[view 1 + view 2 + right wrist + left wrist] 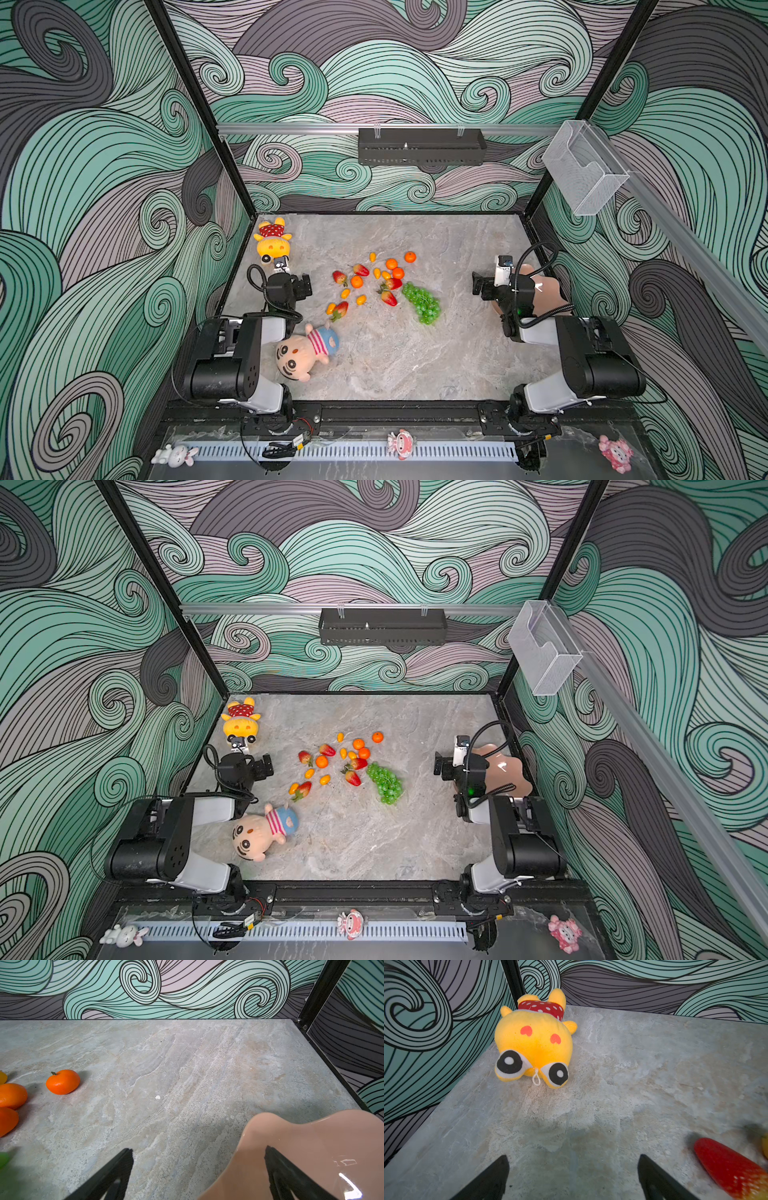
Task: Arrange fruit in a fruit bowl
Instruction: Pick up the fruit bowl from the middle-right of the table.
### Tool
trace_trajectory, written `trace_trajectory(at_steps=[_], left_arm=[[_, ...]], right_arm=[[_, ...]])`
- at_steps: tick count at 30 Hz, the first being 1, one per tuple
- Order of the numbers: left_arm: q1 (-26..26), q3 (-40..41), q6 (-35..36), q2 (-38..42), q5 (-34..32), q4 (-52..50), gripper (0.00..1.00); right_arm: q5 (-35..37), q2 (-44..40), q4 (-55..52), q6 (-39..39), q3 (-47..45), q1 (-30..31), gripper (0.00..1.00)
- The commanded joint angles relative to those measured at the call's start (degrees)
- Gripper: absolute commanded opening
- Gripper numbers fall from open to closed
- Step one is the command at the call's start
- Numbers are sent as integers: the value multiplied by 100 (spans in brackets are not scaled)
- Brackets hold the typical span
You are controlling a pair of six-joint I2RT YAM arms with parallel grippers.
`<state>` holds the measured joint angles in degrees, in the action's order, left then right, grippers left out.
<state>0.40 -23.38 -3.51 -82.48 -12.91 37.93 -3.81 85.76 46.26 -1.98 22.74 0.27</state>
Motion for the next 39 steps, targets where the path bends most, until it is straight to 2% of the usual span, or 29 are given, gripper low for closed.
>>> trace_trajectory(at_steps=[1, 4, 7, 10, 17, 23, 29, 31, 33, 35, 39], left_arm=[[-325, -43, 153, 824, -723, -420, 99], [-663, -173, 31, 1344, -1352, -975, 99], [-856, -592, -461, 1580, -1608, -1960, 98], [-1092, -950, -823, 1688, -1676, -2639, 99], [-1206, -2231, -2459, 1627, -1475, -4971, 99], [-1200, -2717, -3313, 1512, -613, -5928, 99], [-1259, -2415, -3351, 1737, 2173, -5263, 94], [-1451, -2617, -3279, 1651, 2385, -5682, 95], [-1746, -2943, -3115, 1555, 2330, -6261, 97], [-2043, -3006, -3036, 1548, 2322, -6359, 98], [-2598, -3052, -2939, 1479, 2321, -6284, 99]], right_arm=[[327, -591, -447, -117, 21, 167, 99], [830, -1015, -1303, -13, 258, 362, 99], [997, -1235, -2049, 306, 576, 438, 99], [937, -1471, -2424, 504, 726, 482, 99], [637, -2286, -3406, 1261, 982, 500, 99], [1029, -2607, -5266, 2681, 1466, 500, 99], [69, -2783, -6328, 3019, 1697, 456, 99], [-161, -2744, -6622, 2893, 1798, 465, 99], [32, -2530, -7344, 2735, 2100, 477, 99], [372, -2235, -7914, 2528, 2439, 508, 98], [1146, -1477, -8635, 2276, 3049, 618, 84]])
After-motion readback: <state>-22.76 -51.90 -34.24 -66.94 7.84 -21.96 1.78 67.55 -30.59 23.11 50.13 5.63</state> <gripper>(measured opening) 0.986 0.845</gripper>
